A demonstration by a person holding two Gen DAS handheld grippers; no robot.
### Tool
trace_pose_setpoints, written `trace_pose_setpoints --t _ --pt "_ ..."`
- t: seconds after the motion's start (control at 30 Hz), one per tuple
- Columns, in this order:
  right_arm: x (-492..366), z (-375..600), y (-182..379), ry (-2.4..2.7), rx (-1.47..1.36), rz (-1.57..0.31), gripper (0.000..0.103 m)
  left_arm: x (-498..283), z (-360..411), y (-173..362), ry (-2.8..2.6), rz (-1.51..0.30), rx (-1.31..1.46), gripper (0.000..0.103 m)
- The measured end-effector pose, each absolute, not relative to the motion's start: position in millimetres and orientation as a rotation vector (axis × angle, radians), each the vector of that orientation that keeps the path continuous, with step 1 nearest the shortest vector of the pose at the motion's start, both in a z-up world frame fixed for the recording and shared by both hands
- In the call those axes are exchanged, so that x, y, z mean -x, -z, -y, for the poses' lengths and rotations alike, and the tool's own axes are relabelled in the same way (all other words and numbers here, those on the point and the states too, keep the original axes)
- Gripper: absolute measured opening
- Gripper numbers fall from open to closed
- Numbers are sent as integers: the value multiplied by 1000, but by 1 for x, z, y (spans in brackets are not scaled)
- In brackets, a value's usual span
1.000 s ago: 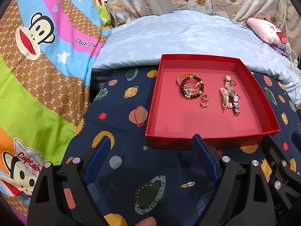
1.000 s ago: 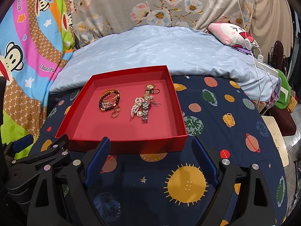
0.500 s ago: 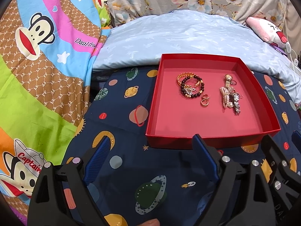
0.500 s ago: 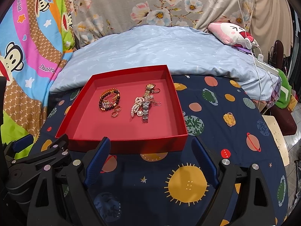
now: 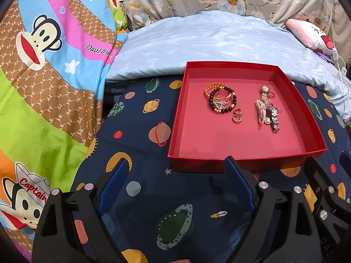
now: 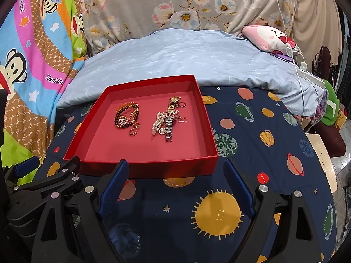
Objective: Organize jewelry
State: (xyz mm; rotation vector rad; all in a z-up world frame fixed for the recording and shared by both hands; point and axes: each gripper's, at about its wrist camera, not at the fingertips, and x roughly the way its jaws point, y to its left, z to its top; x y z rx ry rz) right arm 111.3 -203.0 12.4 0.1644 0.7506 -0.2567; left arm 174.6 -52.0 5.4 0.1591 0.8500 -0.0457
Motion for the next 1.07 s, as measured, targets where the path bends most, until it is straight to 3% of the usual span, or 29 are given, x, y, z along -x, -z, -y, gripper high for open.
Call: trace_pose_setpoints --t 1.07 --pt "-111 208 -8 263 -163 -751 86 -176 52 -1 35 -830 -156 87"
